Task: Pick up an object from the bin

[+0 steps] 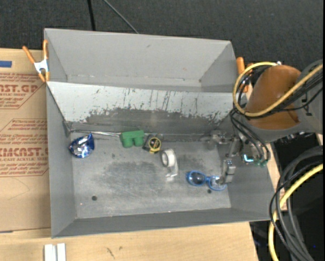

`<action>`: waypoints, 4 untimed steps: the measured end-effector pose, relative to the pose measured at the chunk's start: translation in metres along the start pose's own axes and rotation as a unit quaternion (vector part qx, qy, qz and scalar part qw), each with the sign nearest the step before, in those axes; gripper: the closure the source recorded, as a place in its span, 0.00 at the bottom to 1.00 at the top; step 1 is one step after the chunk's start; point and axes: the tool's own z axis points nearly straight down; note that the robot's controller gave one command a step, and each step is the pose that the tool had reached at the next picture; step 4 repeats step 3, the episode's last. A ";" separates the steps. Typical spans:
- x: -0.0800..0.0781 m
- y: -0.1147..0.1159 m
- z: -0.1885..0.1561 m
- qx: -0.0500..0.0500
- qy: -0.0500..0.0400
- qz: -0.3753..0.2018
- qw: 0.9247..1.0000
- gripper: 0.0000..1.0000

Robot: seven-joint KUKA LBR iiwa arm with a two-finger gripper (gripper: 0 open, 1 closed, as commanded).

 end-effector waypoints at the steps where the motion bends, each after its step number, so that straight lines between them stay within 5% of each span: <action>1: 0.058 -0.007 0.061 0.000 -0.001 0.013 1.000 0.00; 2: 0.055 -0.006 0.058 0.000 -0.003 0.011 1.000 1.00; 3: 0.055 0.000 -0.140 0.001 -0.008 0.039 0.999 1.00; 4: 0.055 0.000 -0.140 0.001 -0.008 0.039 0.999 1.00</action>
Offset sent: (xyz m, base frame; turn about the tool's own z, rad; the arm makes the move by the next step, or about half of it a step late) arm -0.0555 -0.0073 -0.0571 0.0232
